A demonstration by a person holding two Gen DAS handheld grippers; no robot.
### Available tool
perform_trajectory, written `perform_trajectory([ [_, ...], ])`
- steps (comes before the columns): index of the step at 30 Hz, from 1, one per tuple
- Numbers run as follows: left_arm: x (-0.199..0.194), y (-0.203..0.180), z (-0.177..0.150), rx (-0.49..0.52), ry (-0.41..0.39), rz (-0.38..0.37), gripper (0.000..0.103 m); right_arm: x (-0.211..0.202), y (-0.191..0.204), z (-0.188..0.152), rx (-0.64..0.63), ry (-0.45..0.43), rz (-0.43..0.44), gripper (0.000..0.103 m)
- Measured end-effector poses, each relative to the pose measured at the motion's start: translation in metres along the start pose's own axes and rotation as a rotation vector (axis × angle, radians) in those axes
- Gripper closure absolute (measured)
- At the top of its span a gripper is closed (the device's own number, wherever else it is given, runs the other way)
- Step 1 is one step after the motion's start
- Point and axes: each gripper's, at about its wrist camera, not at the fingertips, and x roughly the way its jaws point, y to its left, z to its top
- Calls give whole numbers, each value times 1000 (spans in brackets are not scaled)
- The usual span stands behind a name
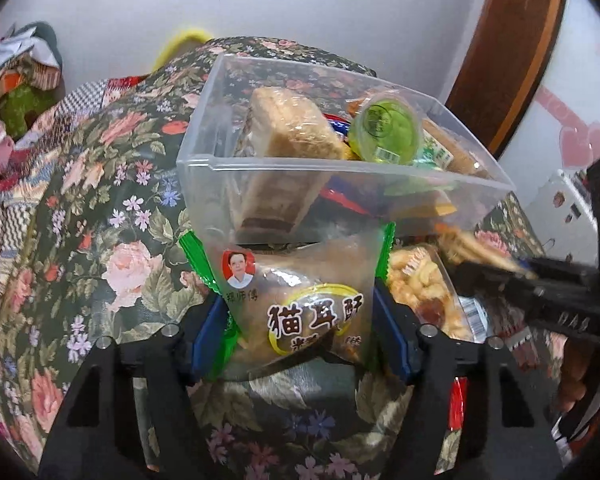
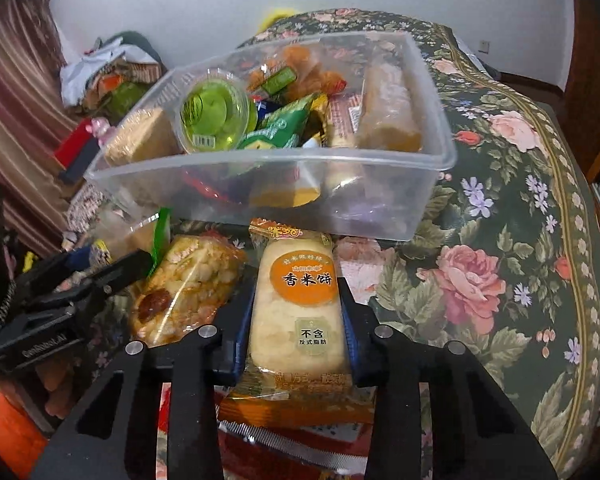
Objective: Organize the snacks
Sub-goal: 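Grasp the green-edged cat-ear biscuit bag with the left tool while the right tool grasps the rice cake pack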
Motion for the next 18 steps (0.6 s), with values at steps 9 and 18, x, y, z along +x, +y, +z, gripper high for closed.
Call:
perform_trajectory([
  [9, -43, -2, 2, -5, -69, 32, 39, -48, 4, -10, -20, -113, -19, 70],
  [18, -90, -5, 27, -12, -186, 36, 39, -75, 8, 10, -27, -207, -10, 70],
])
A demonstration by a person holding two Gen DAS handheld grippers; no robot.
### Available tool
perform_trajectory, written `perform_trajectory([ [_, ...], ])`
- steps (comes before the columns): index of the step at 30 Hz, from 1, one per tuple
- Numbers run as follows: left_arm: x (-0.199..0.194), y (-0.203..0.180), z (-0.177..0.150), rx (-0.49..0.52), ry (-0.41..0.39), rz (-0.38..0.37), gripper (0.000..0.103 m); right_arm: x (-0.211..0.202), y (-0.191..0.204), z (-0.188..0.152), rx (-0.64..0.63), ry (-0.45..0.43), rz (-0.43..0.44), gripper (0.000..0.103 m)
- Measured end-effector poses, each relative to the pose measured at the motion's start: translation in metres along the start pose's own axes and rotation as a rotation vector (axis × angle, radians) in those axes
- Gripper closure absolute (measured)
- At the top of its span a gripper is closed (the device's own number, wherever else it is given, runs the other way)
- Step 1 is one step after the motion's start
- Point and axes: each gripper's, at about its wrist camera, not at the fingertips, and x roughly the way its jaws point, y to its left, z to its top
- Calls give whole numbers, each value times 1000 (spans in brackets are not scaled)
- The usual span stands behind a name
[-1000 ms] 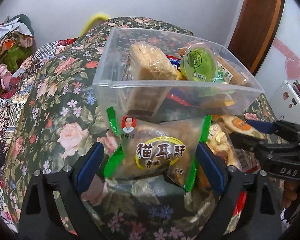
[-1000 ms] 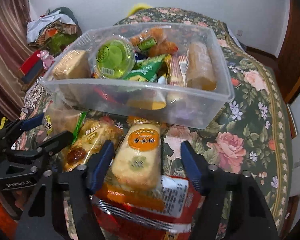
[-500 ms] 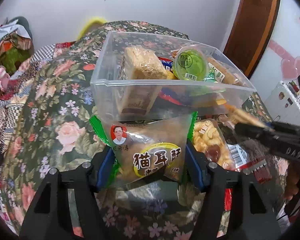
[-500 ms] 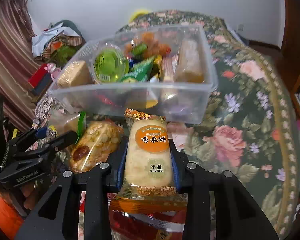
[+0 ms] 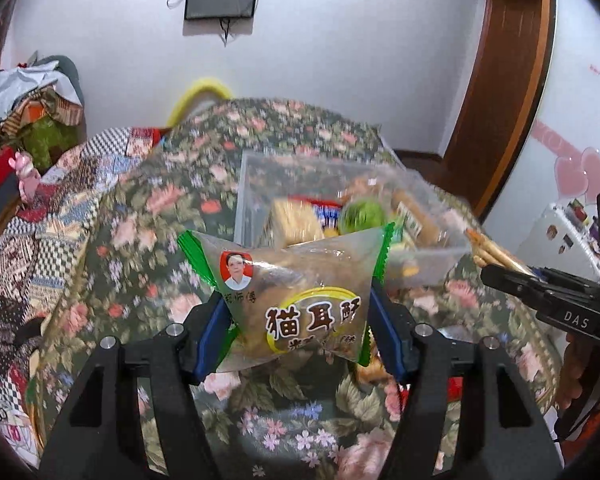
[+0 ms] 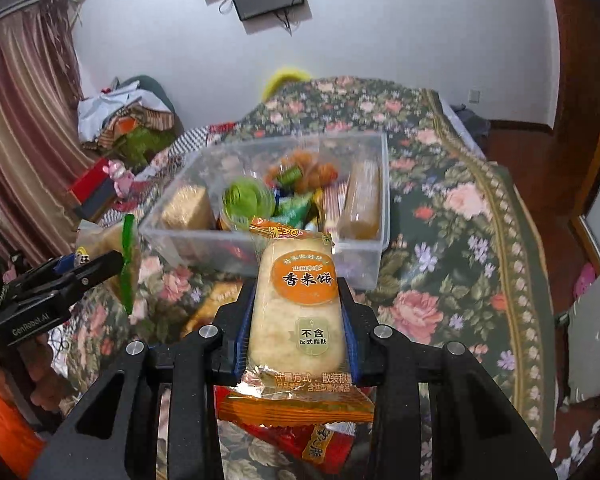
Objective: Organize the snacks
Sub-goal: 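Grasp the green-edged cat-ear biscuit bag with the left tool while the right tool grasps the rice cake pack, then place the biscuit bag and rice cake pack into the clear box and release both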
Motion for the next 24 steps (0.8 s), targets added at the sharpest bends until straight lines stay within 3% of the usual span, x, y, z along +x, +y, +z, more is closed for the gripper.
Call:
perform_trajectory([
  [10, 1, 0, 49, -11, -81, 3, 39, 9, -2, 37, -21, -68, -25, 70],
  [24, 75, 4, 87, -29, -17, 34, 39, 61, -11, 70, -8, -49, -26, 70],
])
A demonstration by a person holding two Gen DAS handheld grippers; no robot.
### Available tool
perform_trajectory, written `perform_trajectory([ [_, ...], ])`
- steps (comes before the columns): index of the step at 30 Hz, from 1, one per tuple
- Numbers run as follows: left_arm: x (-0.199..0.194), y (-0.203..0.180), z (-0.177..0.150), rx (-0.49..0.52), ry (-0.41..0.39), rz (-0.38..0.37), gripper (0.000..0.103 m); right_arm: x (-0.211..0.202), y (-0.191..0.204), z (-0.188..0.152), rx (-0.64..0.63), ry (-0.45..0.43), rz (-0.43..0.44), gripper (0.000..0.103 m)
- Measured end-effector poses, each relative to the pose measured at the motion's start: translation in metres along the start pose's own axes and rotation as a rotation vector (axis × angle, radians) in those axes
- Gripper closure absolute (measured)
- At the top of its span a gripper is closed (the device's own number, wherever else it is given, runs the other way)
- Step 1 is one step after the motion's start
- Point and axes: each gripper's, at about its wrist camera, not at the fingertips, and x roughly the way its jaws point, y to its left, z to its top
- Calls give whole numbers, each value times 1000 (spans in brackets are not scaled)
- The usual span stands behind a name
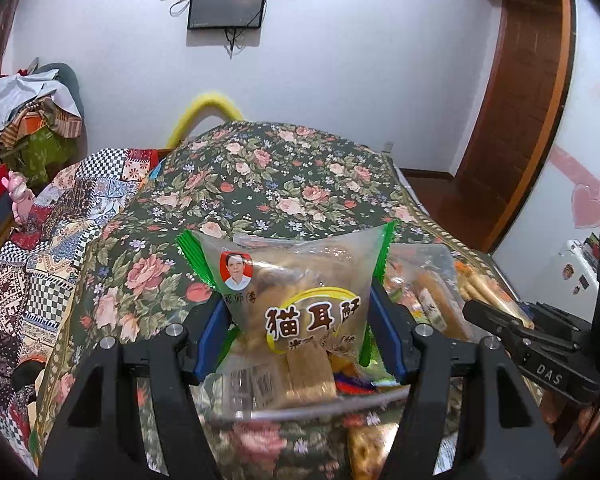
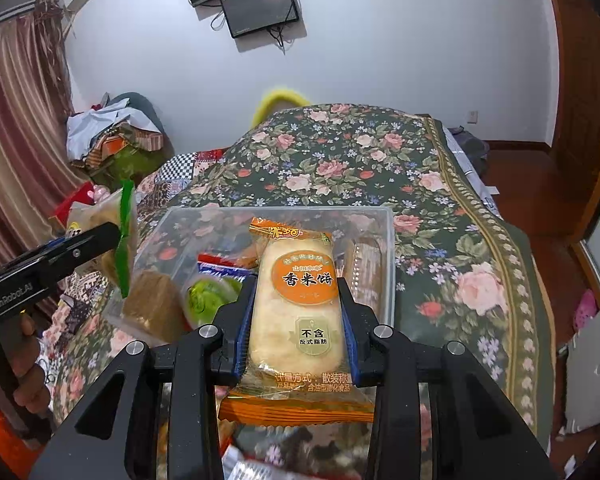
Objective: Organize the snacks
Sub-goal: 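Place the biscuit bag and rice cake pack into the clear box and release both, then grasp the square biscuit pack with the left tool while the right tool grasps the red chip bag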
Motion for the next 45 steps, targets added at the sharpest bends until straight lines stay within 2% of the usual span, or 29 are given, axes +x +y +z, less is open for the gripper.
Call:
perform_trajectory([
  [8, 39, 3, 6, -13, 38, 38, 38, 30, -1, 1, 1, 44, -20, 70],
  [15, 54, 2, -2, -33, 97, 11, 35, 41, 4, -4, -33, 99, -22, 69],
  [17, 51, 2, -4, -39, 102, 0, 34, 40, 6, -4, -38, 109, -18, 63],
  [20, 40, 0, -6, -29, 99, -8, 33, 37, 8, -4, -38, 113, -12, 47],
  [22, 32, -1, -7, -19, 93, -9, 33, 30, 10, -4, -48, 104, -24, 42],
  [24, 20, -2, -8, -9, 81, -7, 32, 25, 12, -4, -60, 100, -31, 32],
  [29, -12, 0, -17, 2, 58, -4, 30, -2, 13, -9, -82, 75, -43, 18],
  [37, -54, 3, -57, 36, 67, 15, 25, -31, 10, -38, -102, 109, -42, 14],
  [45, -68, 3, -102, 42, 139, -6, 25, -27, 13, -92, -89, 225, -32, 14],
])
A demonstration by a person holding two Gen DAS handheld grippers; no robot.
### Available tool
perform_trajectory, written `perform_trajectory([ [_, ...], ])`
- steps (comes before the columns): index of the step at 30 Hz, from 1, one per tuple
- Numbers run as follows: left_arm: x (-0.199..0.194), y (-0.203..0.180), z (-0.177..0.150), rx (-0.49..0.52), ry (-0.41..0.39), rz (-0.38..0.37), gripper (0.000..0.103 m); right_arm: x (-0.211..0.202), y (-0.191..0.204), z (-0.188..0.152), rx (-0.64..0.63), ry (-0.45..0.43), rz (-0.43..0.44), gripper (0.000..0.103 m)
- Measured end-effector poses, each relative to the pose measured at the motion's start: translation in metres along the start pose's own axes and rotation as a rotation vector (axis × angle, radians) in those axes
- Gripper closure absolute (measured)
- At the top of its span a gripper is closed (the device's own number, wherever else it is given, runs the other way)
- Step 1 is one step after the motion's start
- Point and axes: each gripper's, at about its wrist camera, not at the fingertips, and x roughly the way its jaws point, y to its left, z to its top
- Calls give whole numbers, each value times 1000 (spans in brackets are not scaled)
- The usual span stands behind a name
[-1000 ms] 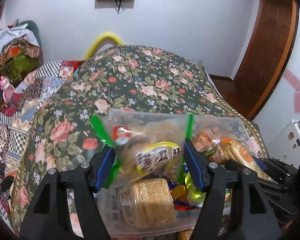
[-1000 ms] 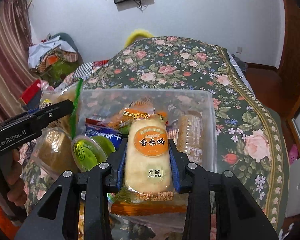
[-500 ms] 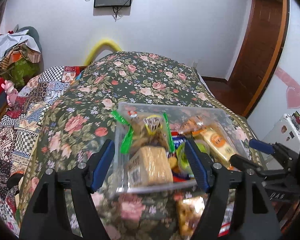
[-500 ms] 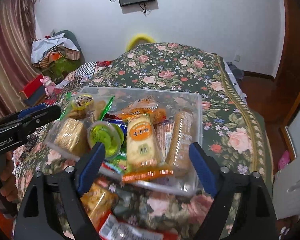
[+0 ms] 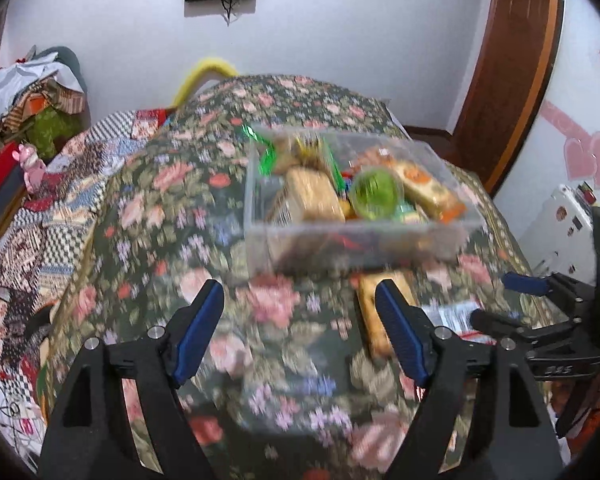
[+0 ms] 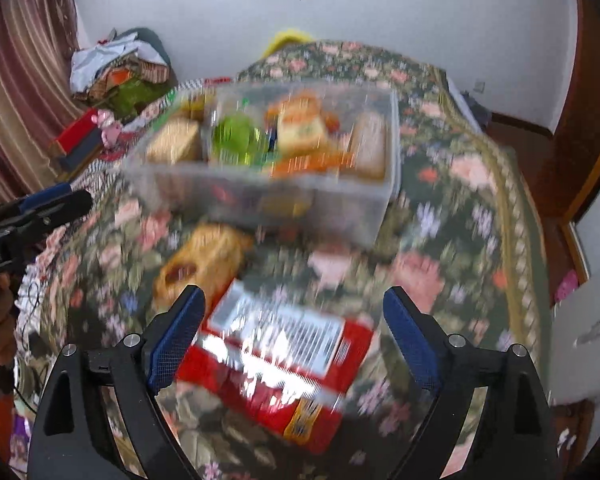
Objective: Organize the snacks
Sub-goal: 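Grasp the square biscuit pack with the left tool while the right tool grasps the red chip bag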
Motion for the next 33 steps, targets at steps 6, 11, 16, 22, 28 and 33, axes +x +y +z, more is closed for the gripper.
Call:
perform_trajectory([
  [6, 9, -11, -17, 7, 46, -28, 25, 27, 6, -20, 10, 95, 0, 7],
  [11, 24, -30, -21, 37, 81, -64, 25, 30, 0, -24, -5, 89, 15, 3],
  [16, 46, -54, -22, 68, 122, -104, 25, 26, -29, -31, 19, 74, -2, 2],
  [22, 84, -73, -25, 89, 181, -92, 25, -4, -53, -39, 98, 66, -37, 3],
  [28, 99, -77, -28, 88, 176, -66, 56, -31, -61, -61, 110, 50, 21, 12],
  [33, 93, -84, -34, 115, 176, -100, 58, -22, -63, -75, 122, 77, 32, 54],
])
